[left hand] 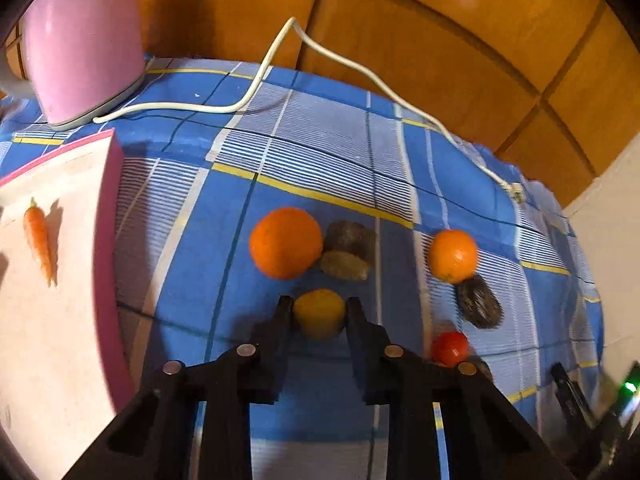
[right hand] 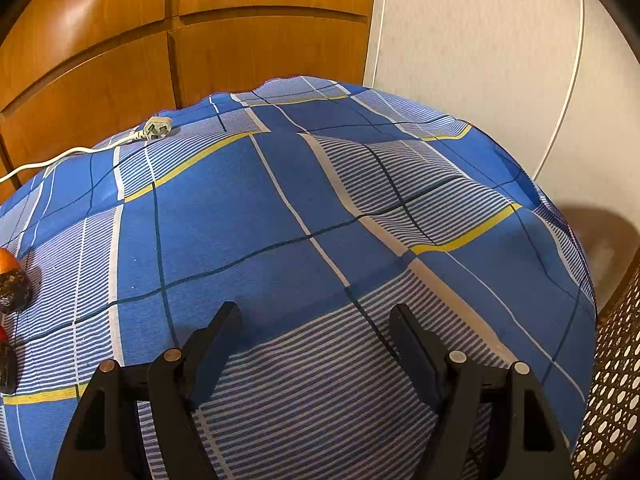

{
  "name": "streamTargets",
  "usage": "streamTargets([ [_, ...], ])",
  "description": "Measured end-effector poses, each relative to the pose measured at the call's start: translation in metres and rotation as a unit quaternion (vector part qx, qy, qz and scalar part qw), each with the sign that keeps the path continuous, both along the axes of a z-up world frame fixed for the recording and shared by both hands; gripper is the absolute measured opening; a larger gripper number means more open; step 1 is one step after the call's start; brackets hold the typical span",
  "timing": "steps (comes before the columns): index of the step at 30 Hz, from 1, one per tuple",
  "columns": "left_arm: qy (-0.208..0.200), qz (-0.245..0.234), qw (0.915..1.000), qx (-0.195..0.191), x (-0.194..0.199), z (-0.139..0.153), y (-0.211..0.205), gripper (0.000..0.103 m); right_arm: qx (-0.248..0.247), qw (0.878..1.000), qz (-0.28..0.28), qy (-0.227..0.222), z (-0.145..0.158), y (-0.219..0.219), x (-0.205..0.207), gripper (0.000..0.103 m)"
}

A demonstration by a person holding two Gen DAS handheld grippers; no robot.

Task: Organize fruits
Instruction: 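Carry the potato with the left tool into the tray and release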

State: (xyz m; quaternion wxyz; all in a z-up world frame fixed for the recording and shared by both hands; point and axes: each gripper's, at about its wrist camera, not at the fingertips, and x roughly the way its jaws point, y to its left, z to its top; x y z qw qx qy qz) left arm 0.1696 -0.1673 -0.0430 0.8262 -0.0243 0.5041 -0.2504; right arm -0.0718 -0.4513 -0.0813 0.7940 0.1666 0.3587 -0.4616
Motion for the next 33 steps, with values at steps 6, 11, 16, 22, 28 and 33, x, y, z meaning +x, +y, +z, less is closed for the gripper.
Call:
streamTargets([
  [6, -0.011, -0.005, 0.9995, -0.028, -0.031, 0.018, 0.034, 0.026, -0.001, 1.000, 0.000, 0.001, 0.000, 0.000, 0.001, 0.078],
  [11, -0.007, 0.017, 0.9986, -0.049, -0.054, 0.026, 0.068, 0.026, -0.001, 1.000, 0.000, 0.001, 0.000, 0.000, 0.001, 0.078],
  [16, -0.020, 0.044, 0.9973, -0.055, -0.075, 0.031, 0.105, 0.026, -0.001, 1.000, 0.000, 0.001, 0.000, 0.001, 0.001, 0.078],
  [22, -0.014, 0.113, 0.9911, -0.069, -0.085, 0.027, 0.168, 0.026, -0.001, 1.000, 0.000, 0.001, 0.000, 0.001, 0.001, 0.078],
  [28, -0.010, 0.175, 0.9814, -0.078, -0.095, 0.020, 0.224, 0.026, -0.001, 1.000, -0.001, 0.001, 0.000, 0.001, 0.001, 0.078],
  [33, -0.018, 0.187, 0.9787, -0.082, -0.088, 0.020, 0.244, 0.026, -0.001, 1.000, -0.001, 0.001, 0.000, 0.001, 0.001, 0.078],
])
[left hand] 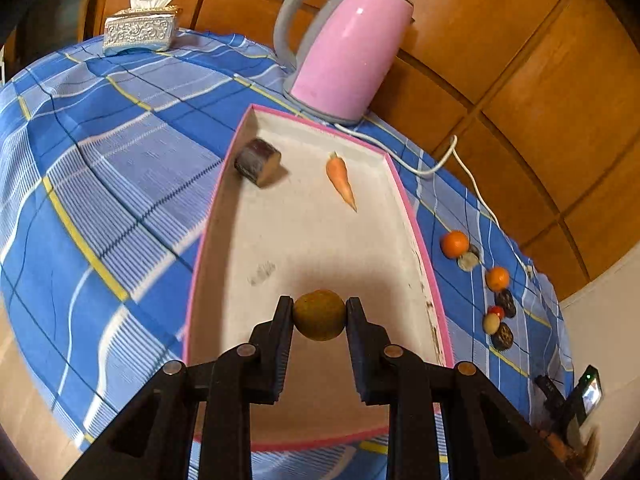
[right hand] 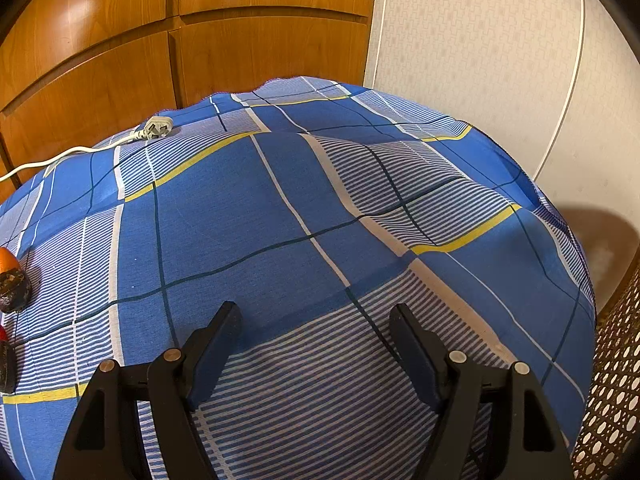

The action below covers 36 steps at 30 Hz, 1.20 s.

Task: Organize fruits
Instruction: 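Carry the potato with the left tool into the tray and release, then reach the right tool to the dark round cake and grasp it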

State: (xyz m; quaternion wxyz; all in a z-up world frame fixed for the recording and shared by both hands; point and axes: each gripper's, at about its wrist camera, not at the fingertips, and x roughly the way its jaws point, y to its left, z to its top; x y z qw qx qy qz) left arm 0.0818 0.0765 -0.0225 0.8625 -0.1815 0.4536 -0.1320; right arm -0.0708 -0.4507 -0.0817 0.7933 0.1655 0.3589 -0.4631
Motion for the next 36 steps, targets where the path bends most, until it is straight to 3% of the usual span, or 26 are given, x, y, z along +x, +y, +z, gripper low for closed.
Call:
streamTargets([
  [9, -0.016, 0.033, 0.9980, 0.051, 0.059, 0.004, 0.005, 0.027, -0.001, 1.000, -0.001, 0.001, 0.000, 0.000, 0.000, 0.078],
  [11, -0.017, 0.040, 0.9968, 0.067, 0.069, 0.003, 0.005, 0.036, -0.001, 1.000, -0.001, 0.001, 0.000, 0.000, 0.000, 0.078],
  [14, -0.023, 0.046, 0.9955, 0.079, 0.069, 0.004, 0.004, 0.042, -0.001, 1.000, -0.001, 0.001, 0.000, 0.000, 0.000, 0.078],
  [25, -0.039, 0.121, 0.9868, 0.100, 0.002, 0.006, 0.012, 0.081, -0.002, 1.000, -0.001, 0.002, 0.000, 0.000, 0.000, 0.078],
  [31, -0.035, 0.129, 0.9845, 0.114, -0.038, -0.003, 0.010, 0.089, -0.002, 1.000, -0.002, 0.002, 0.000, 0.000, 0.000, 0.078],
  [36, -0.012, 0.111, 0.9871, 0.114, -0.055, -0.019, -0.001, 0.089, 0.003, 1.000, -0.001, 0.000, 0.000, 0.000, -0.001, 0.078],
])
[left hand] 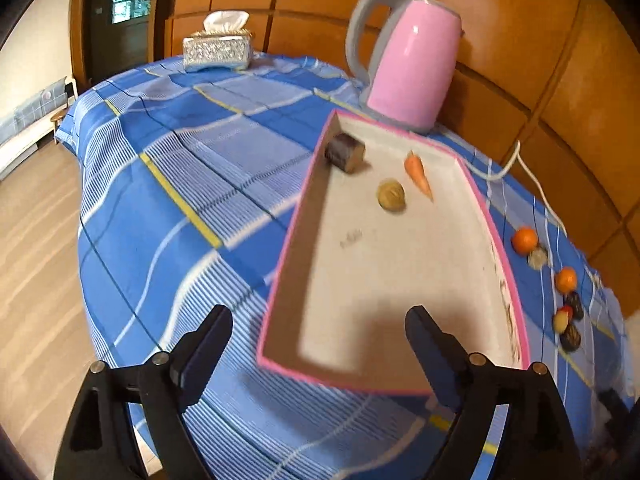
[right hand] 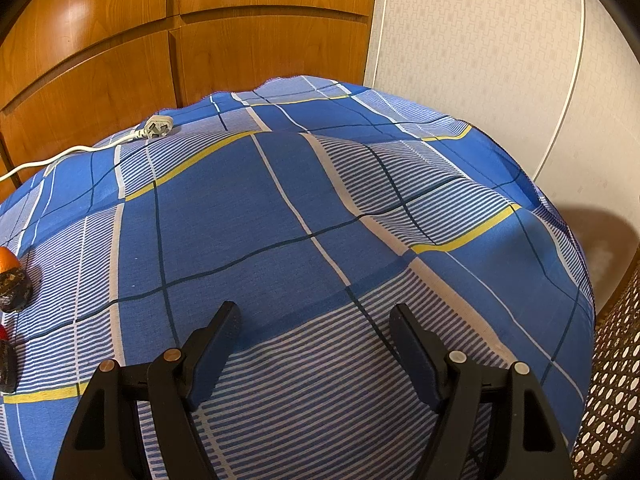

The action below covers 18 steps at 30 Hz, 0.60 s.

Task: Organize fruits
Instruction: 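Reach the right tool to the dark round cake and grasp it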

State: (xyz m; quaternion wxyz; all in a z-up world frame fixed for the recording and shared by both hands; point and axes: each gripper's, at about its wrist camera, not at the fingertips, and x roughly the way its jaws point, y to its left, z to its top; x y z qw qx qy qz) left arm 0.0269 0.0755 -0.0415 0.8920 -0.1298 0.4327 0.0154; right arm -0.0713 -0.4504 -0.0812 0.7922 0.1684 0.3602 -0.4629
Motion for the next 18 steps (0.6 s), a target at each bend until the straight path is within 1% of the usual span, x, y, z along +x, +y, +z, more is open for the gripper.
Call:
streamTargets([
  [3, -0.003, -0.007, 1.0000, 0.005, -0.002, 0.001, -0.004, 0.089, 0.009, 1.000, 0.011, -0.002, 0.002, 0.003, 0.000, 0.078],
  [5, -0.008, -0.007, 0.9999, 0.006, -0.004, 0.002, -0.005, 0.090, 0.027, 0.999, 0.040, -0.004, 0.004, 0.008, 0.005, 0.078],
  [6, -0.008, -0.007, 0.9999, 0.007, -0.005, 0.002, -0.005, 0.090, 0.038, 0.998, 0.058, -0.007, 0.005, 0.012, 0.008, 0.078],
  [9, -0.001, -0.005, 1.0000, 0.005, -0.004, -0.001, -0.003, 0.090, 0.072, 0.987, 0.141, -0.019, 0.010, 0.031, 0.025, 0.078],
  [10, 0.000, -0.005, 1.0000, 0.004, -0.004, -0.002, -0.002, 0.090, 0.094, 0.978, 0.183, -0.030, 0.012, 0.042, 0.034, 0.078],
  [12, 0.004, -0.004, 1.0000, 0.003, -0.004, -0.003, -0.001, 0.090, 0.111, 0.963, 0.241, -0.037, 0.016, 0.062, 0.047, 0.078],
  [14, 0.005, -0.002, 1.0000, 0.000, -0.005, -0.005, 0.002, 0.090, 0.109, 0.943, 0.313, -0.031, 0.022, 0.090, 0.063, 0.078],
  [16, 0.005, -0.001, 1.0000, -0.003, -0.005, -0.005, 0.003, 0.090, 0.097, 0.924, 0.370, -0.011, 0.025, 0.116, 0.078, 0.078],
  [18, 0.004, -0.001, 1.0000, -0.005, -0.006, -0.005, 0.005, 0.090, 0.081, 0.914, 0.398, 0.009, 0.025, 0.132, 0.089, 0.078],
])
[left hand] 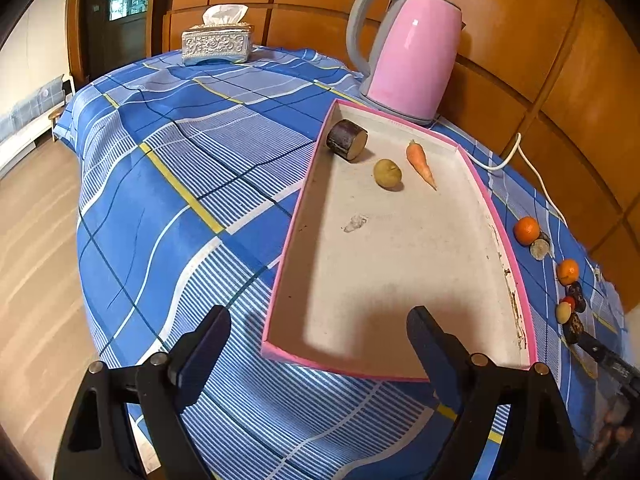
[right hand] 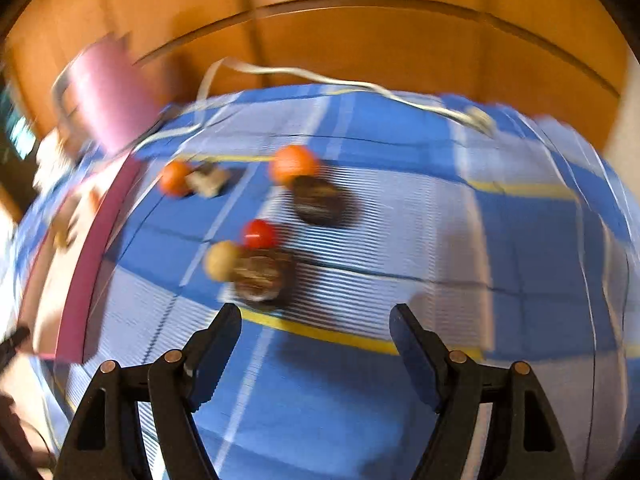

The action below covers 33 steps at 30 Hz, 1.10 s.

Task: Organize fruits
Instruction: 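Reach the right tool to the dark round cake and grasp it, then carry the dark cake with the right tool into the tray and release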

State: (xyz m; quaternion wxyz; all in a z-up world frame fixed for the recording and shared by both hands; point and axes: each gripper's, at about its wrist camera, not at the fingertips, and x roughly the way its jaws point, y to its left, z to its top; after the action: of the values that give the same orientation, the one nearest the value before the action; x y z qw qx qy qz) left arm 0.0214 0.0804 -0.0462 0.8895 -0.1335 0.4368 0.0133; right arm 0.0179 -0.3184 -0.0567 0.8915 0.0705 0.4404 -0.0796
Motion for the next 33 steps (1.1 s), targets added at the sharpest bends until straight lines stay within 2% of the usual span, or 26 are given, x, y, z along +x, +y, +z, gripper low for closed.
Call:
streamTargets([
  [3, 0.000, 0.000, 1.0000, -0.003, -0.001, 0.000, 0.001, 0.090, -0.030, 0.999, 0.031, 0.019, -0.004, 0.016, 0.015, 0.078],
  [8, 0.005, -0.001, 1.0000, -0.004, -0.001, -0.002, 0.000, 0.090, -0.041, 0.997, 0.051, 0.047, -0.014, 0.025, 0.031, 0.074],
  [10, 0.006, -0.001, 1.0000, -0.003, -0.001, -0.002, -0.001, 0.091, -0.048, 0.996, 0.052, 0.054, -0.019, 0.026, 0.037, 0.059],
  [12, 0.006, 0.000, 1.0000, -0.003, 0.000, -0.002, 0.000, 0.091, -0.038, 0.997, 0.055, 0.046, -0.018, 0.026, 0.038, 0.047],
  [18, 0.008, 0.002, 1.0000, -0.003, 0.000, -0.003, 0.001, 0.091, -0.046, 0.997, 0.046, 0.046, -0.015, 0.023, 0.022, 0.047],
  [24, 0.011, 0.003, 0.9999, -0.003, 0.001, -0.005, 0.002, 0.091, -0.020, 0.998, 0.038, 0.043, -0.007, 0.014, -0.003, 0.047],
  [28, 0.009, 0.004, 1.0000, -0.002, 0.001, -0.005, 0.002, 0.091, 0.007, 0.997, 0.070, 0.036, 0.000, 0.028, -0.009, 0.047],
  [33, 0.011, 0.006, 0.9999, -0.004, 0.001, -0.005, 0.005, 0.091, 0.016, 0.990, 0.141, 0.026, 0.010, 0.071, 0.003, 0.047],
])
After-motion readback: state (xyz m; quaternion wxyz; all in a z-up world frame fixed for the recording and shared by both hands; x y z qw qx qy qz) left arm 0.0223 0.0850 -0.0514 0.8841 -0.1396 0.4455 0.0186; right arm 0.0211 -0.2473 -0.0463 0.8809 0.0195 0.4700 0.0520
